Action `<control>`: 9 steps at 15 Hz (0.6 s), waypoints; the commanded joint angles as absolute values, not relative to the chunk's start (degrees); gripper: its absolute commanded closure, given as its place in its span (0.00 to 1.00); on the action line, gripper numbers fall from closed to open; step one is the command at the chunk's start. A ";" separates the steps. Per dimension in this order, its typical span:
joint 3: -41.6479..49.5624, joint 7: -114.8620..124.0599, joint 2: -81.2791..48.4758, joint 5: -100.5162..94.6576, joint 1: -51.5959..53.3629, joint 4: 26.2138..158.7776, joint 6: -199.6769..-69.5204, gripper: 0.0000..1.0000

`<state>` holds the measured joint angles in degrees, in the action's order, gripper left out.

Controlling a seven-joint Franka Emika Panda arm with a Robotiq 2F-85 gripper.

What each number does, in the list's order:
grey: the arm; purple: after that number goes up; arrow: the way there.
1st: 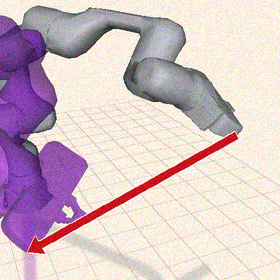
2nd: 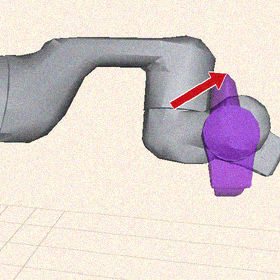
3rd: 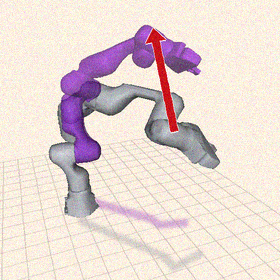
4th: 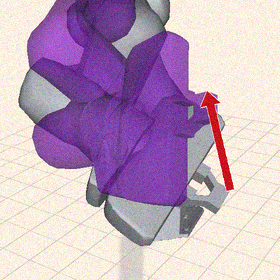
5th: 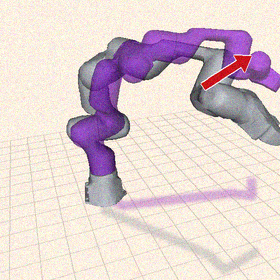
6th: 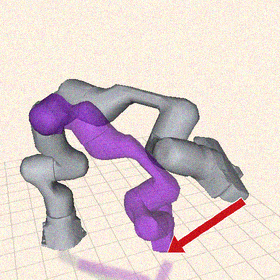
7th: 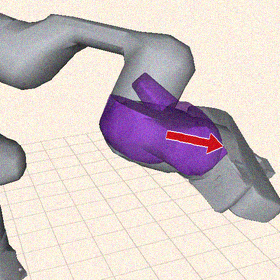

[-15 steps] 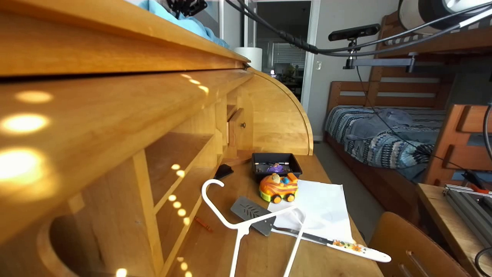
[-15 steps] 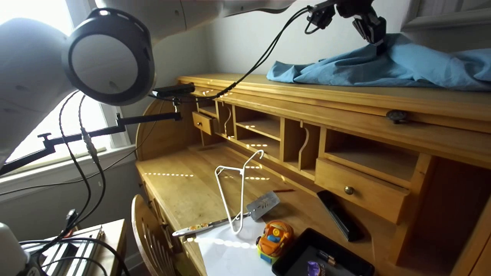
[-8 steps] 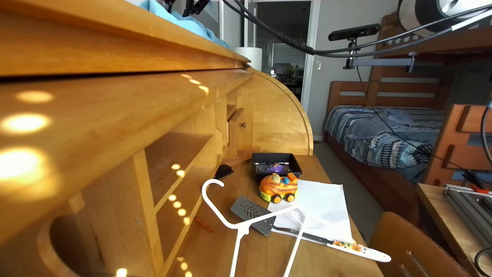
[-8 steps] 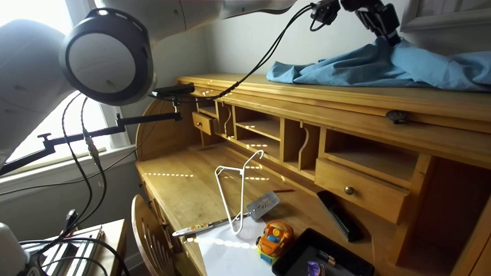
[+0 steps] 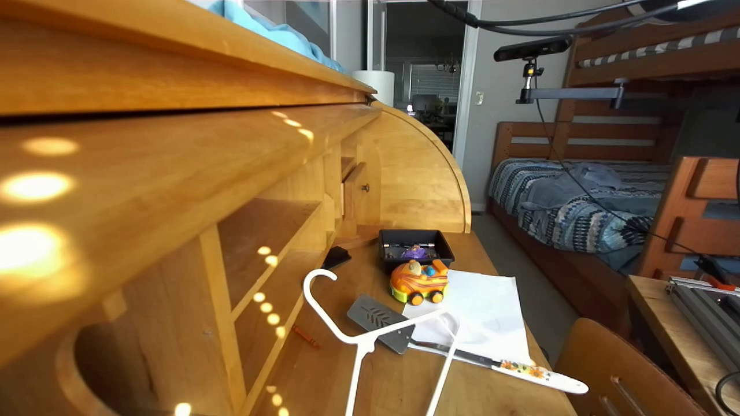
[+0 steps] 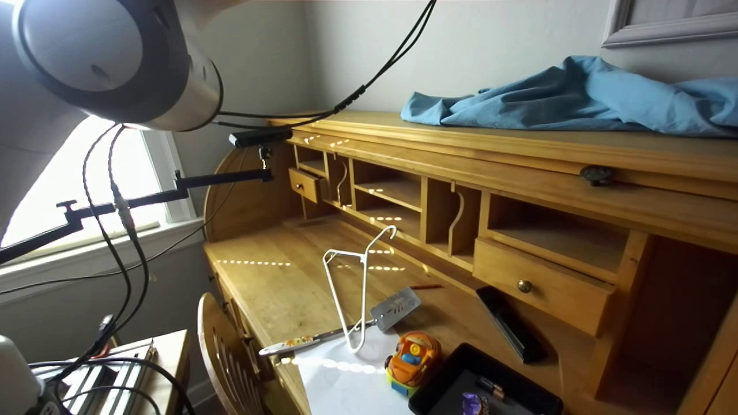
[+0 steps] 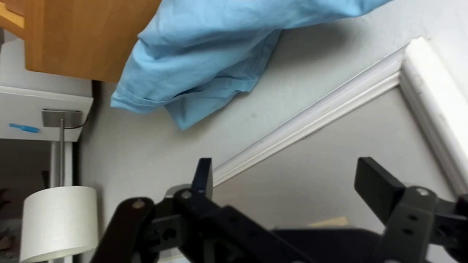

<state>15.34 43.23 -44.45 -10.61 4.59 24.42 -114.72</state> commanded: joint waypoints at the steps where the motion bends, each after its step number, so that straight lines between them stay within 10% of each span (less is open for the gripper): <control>1: 15.87 43.55 -43.86 -12.88 2.56 24.42 -111.55 0.00; 9: 12.47 33.18 -43.78 -8.43 -7.30 26.59 -105.38 0.00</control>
